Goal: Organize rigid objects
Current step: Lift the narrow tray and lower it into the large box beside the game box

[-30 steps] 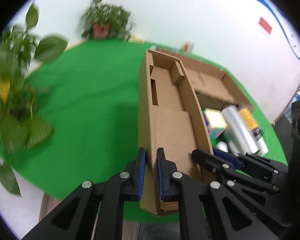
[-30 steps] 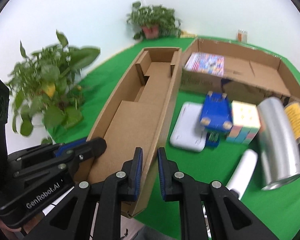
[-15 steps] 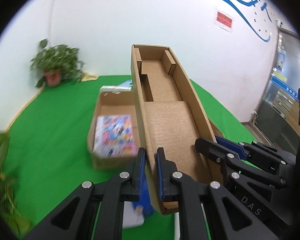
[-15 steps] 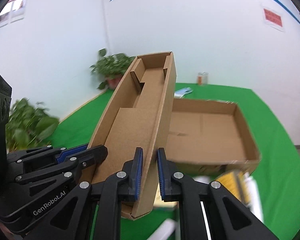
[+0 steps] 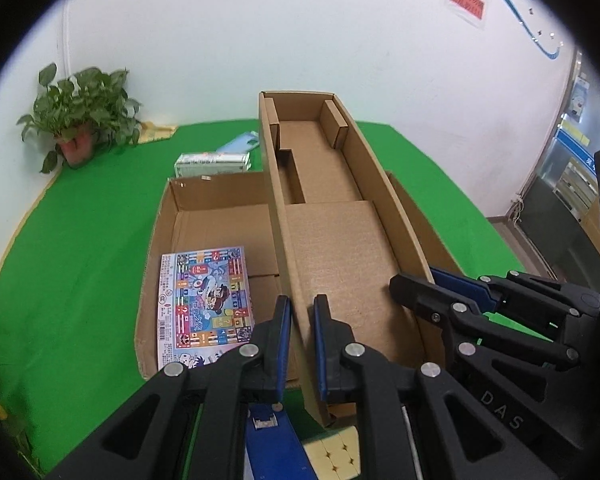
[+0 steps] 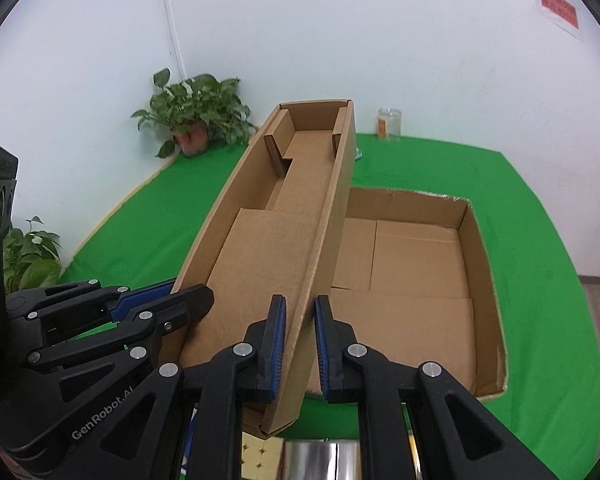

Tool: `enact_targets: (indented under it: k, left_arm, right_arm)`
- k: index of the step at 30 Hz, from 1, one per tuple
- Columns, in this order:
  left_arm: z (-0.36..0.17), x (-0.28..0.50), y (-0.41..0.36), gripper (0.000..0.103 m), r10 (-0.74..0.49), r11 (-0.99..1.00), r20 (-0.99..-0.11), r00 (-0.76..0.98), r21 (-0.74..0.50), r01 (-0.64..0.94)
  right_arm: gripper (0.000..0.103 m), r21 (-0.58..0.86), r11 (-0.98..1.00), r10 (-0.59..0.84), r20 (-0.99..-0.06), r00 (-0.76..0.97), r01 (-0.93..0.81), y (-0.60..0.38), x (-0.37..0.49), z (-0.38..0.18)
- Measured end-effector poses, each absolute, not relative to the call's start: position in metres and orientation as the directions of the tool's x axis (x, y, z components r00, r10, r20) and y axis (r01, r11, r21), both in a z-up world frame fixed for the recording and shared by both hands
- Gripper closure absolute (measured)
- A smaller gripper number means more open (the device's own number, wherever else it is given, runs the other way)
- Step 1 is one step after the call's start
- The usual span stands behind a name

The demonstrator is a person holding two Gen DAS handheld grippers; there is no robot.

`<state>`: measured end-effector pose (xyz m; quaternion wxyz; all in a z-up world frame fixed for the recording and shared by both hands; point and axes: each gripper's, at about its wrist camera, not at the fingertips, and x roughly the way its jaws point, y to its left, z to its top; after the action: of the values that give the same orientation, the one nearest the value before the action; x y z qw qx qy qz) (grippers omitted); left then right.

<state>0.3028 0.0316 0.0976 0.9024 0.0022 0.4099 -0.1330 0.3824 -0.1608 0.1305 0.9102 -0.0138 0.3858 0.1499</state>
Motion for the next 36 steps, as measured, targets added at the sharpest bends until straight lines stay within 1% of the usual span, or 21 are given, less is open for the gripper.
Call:
enact_targets:
  k: [5,10,13,16,20,21,23,29,31,32,33,34,35,36]
  left_arm:
    - [0.049,0.339,0.033,0.093,-0.23,0.968,-0.806,0.546,-0.131,0.214]
    - [0.007,0.364,0.033,0.093,-0.213,0.972,-0.851,0.481,-0.137,0.189]
    - [-0.01,0.37,0.033,0.093,-0.198,0.975,-0.869,0.454,-0.127,0.182]
    - [-0.021,0.369,0.035,0.093,-0.191,0.977,-0.882,0.43,-0.127,0.174]
    - [-0.024,0.358,0.037,0.092,-0.178,0.979,-0.883,0.435,-0.116,0.166]
    - [-0.024,0.356,0.037,0.092,-0.179,0.979,-0.883,0.435,-0.117,0.166]
    - [-0.024,0.351,0.037,0.092,-0.188,0.978,-0.884,0.429,-0.129,0.164]
    - [-0.021,0.338,0.036,0.092,-0.193,0.977,-0.891,0.411,-0.136,0.164]
    - [-0.018,0.335,0.037,0.092,-0.193,0.977,-0.886,0.421,-0.134,0.167]
    - [-0.015,0.332,0.038,0.092,-0.201,0.976,-0.876,0.439,-0.14,0.167]
    - [-0.012,0.33,0.04,0.092,-0.203,0.976,-0.864,0.46,-0.14,0.168]
    - [-0.007,0.325,0.042,0.091,-0.202,0.976,-0.848,0.491,-0.133,0.171]
    - [-0.002,0.32,0.044,0.09,-0.194,0.978,-0.836,0.513,-0.121,0.172]
    - [0.003,0.313,0.046,0.09,-0.166,0.982,-0.823,0.544,-0.091,0.163]
  right_arm:
    - [0.091,0.132,0.959,0.257,-0.78,0.57,-0.252,-0.155,0.433,0.077]
    - [0.092,0.112,0.966,0.219,-0.833,0.508,-0.233,-0.144,0.471,0.022]
    - [0.092,0.119,0.967,0.214,-0.857,0.469,-0.225,-0.138,0.484,-0.004]
    - [0.092,0.13,0.963,0.225,-0.872,0.435,-0.237,-0.138,0.482,-0.025]
    - [0.091,0.189,0.955,0.267,-0.883,0.385,-0.23,-0.144,0.474,-0.046]
    - [0.088,0.219,0.949,0.293,-0.879,0.375,-0.228,-0.145,0.473,-0.048]
    - [0.088,0.258,0.942,0.322,-0.876,0.358,-0.215,-0.148,0.474,-0.052]
    - [0.088,0.254,0.941,0.321,-0.88,0.35,-0.223,-0.146,0.477,-0.057]
    - [0.087,0.273,0.936,0.337,-0.876,0.346,-0.22,-0.146,0.479,-0.056]
    - [0.087,0.282,0.934,0.345,-0.872,0.348,-0.219,-0.147,0.477,-0.056]
    - [0.082,0.292,0.931,0.354,-0.869,0.346,-0.218,-0.15,0.475,-0.056]
    - [0.072,0.302,0.928,0.362,-0.865,0.347,-0.217,-0.155,0.472,-0.053]
    - [0.066,0.288,0.934,0.35,-0.858,0.376,-0.212,-0.159,0.464,-0.045]
    - [0.055,0.275,0.937,0.342,-0.848,0.405,-0.217,-0.165,0.457,-0.037]
